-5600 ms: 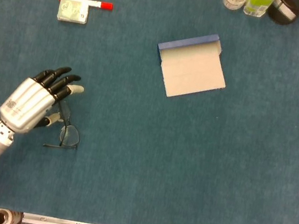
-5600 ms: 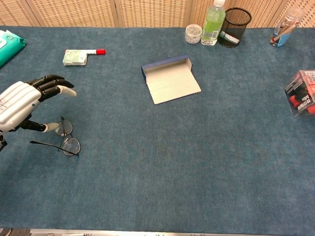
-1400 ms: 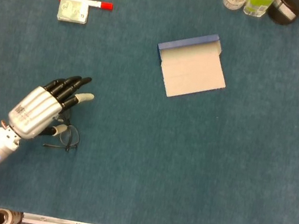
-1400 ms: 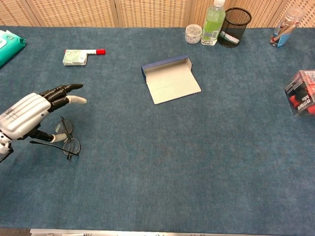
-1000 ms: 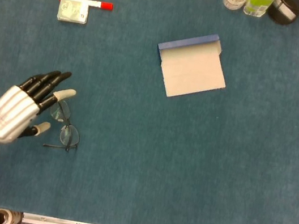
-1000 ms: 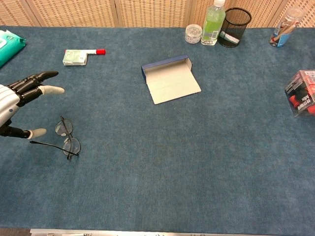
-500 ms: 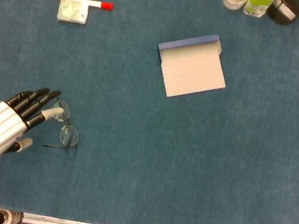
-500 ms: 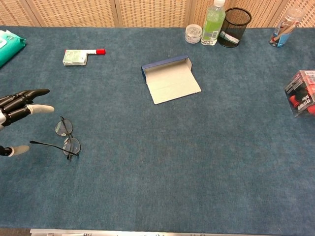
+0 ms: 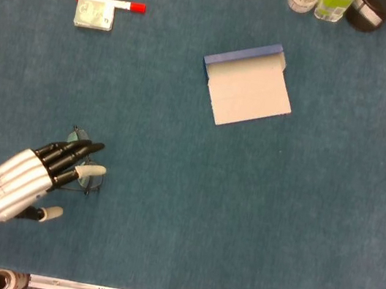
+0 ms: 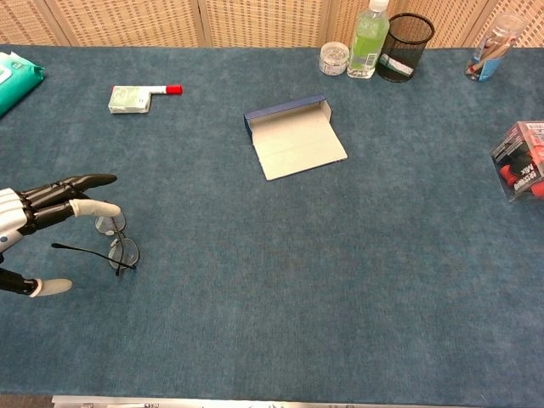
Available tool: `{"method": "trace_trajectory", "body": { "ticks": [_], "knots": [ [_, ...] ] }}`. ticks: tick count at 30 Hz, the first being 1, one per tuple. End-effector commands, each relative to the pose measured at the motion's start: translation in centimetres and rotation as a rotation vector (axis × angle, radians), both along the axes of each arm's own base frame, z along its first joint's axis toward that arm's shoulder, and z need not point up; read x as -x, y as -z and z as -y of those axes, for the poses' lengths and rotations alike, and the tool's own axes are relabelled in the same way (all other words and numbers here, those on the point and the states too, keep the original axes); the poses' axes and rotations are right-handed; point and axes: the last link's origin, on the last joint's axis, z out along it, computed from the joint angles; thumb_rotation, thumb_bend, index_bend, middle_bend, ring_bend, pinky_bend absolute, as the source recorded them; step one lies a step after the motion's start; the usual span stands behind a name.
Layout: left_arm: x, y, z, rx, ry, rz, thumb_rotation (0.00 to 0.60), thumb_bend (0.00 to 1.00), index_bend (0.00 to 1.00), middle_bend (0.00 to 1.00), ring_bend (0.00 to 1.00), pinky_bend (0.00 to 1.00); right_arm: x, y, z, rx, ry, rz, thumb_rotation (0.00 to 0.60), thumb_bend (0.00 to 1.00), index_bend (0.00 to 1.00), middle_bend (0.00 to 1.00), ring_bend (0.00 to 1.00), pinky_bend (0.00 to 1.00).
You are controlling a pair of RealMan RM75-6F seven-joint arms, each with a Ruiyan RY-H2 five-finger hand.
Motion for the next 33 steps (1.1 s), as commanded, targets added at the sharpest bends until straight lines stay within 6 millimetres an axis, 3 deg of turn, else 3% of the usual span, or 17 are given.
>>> {"method": "trace_trajectory", "body": {
  "ticks": [1,14,33],
  "knots": [
    [-0.5,0.2,-0.4,0.002,0.001,0.029,0.600,0.00,0.16,0.01,0.07,0.20,0.0,0.0,0.0,0.000,0.001,0.001,0.600,0.34,0.57,0.46,0.25,0.33],
    [-1.0,0.6,-2.8,-0.012,-0.085,0.172,0.600,0.00,0.16,0.01,0.07,0.20,0.1,-0.1,0.1,0.001,0.006,0.003,0.600,0.34,0.57,0.46,0.25,0.33],
    [-0.7,1.2,-3.7,-0.019,-0.122,0.183,0.600,0.00,0.16,0.01,0.07,0.20,0.1,-0.1,0.1,0.003,0.004,0.005,0.600,0.34,0.57,0.46,0.25,0.33]
  ]
}}
